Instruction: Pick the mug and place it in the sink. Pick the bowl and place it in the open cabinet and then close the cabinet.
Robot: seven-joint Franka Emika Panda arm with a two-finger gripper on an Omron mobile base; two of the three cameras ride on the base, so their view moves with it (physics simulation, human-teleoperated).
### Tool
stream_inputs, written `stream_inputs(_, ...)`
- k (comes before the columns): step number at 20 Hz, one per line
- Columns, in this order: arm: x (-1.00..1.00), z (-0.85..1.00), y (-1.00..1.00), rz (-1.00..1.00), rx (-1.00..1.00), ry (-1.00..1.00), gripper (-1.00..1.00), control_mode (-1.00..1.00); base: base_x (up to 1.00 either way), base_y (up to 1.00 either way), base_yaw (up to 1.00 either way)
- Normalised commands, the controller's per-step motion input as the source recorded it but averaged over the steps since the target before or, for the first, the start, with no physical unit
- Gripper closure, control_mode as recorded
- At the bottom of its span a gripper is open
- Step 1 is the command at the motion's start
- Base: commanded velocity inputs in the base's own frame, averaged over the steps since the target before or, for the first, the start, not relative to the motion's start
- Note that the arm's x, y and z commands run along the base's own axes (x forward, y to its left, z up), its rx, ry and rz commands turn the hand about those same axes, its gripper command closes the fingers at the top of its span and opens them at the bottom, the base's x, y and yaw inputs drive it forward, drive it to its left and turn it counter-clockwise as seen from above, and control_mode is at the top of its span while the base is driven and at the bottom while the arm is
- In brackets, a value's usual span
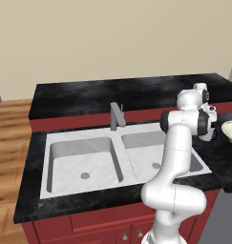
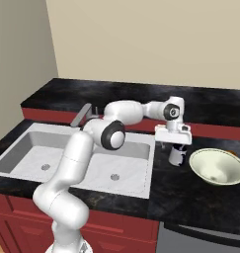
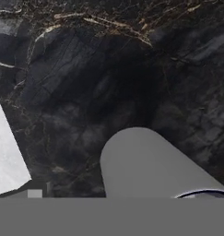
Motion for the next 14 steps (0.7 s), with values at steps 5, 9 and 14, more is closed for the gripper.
stream_inputs(5, 0.00, -0.24, 0.00, 0.00, 0.03, 0.04, 1.00, -1.00, 0.00, 0.00, 0.00)
stream_inputs(9, 0.00, -0.06, 0.00, 0.00, 0.00, -0.01, 1.00, -1.00, 0.00, 0.00, 0.00)
stream_inputs(14, -0.04, -0.05, 0.25, 0.00, 0.00, 0.00, 1.00, -1.00, 0.00, 0.00, 0.00)
